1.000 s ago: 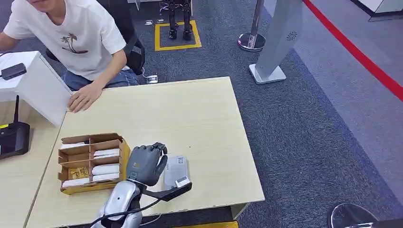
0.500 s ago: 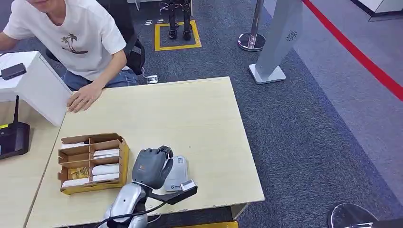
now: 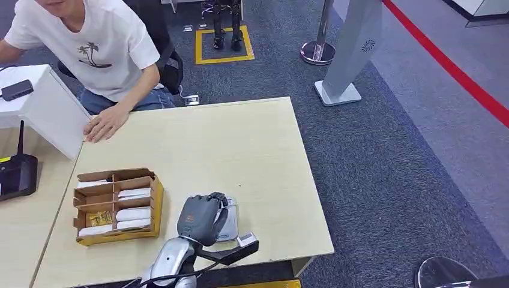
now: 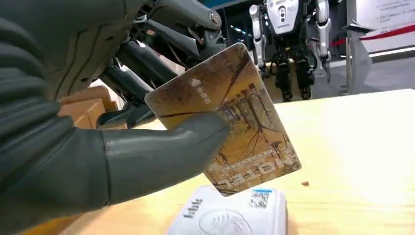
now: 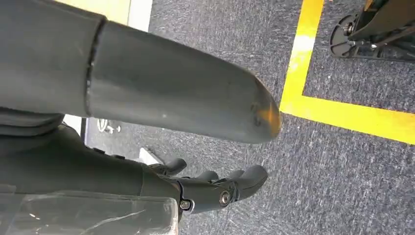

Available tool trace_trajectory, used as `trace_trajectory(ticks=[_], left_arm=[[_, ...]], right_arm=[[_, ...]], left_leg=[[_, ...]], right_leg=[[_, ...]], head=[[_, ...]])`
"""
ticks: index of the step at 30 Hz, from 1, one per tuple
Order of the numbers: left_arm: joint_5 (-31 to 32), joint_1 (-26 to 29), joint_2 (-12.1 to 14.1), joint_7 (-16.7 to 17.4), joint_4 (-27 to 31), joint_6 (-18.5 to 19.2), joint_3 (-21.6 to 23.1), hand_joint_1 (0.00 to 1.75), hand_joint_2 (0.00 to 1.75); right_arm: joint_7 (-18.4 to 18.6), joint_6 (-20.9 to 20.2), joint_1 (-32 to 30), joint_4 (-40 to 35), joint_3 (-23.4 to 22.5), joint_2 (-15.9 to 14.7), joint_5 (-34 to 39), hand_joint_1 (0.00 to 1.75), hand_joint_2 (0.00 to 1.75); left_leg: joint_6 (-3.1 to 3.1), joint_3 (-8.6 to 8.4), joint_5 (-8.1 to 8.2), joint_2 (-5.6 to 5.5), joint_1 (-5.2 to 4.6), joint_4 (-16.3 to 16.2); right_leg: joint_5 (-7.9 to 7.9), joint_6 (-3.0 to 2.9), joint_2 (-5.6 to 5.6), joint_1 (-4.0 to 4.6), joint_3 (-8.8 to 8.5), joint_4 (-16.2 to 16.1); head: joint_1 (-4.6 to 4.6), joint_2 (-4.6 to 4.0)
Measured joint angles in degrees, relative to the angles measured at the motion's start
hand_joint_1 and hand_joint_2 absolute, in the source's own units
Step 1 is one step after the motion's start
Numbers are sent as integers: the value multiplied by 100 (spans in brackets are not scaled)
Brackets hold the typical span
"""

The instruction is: Pass the card to the sensor for recognition and then transmit it.

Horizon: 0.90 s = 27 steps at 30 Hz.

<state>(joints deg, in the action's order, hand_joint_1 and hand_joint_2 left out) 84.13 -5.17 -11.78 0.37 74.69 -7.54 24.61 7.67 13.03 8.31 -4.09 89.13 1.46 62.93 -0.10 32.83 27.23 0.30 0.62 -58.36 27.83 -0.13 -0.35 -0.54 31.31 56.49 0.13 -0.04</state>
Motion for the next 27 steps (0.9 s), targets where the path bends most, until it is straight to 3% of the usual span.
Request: trace_trajectory(ticks=[10, 27], left_arm=[[-50, 26, -125, -50, -315, -114, -2, 175, 175], [-138, 105, -125, -46, -324, -94, -4, 175, 175]], right_arm=[[11, 2, 0, 2, 0, 2, 4, 0, 0], [2, 22, 0, 28, 0, 2, 138, 0, 0]], left_leg=[[0, 0, 0, 0, 0, 0], [0, 0, 0, 0, 0, 0]], right_leg=[[0, 0, 0, 0, 0, 0], [0, 0, 0, 0, -1, 0]], head=[[0, 0], [0, 0]])
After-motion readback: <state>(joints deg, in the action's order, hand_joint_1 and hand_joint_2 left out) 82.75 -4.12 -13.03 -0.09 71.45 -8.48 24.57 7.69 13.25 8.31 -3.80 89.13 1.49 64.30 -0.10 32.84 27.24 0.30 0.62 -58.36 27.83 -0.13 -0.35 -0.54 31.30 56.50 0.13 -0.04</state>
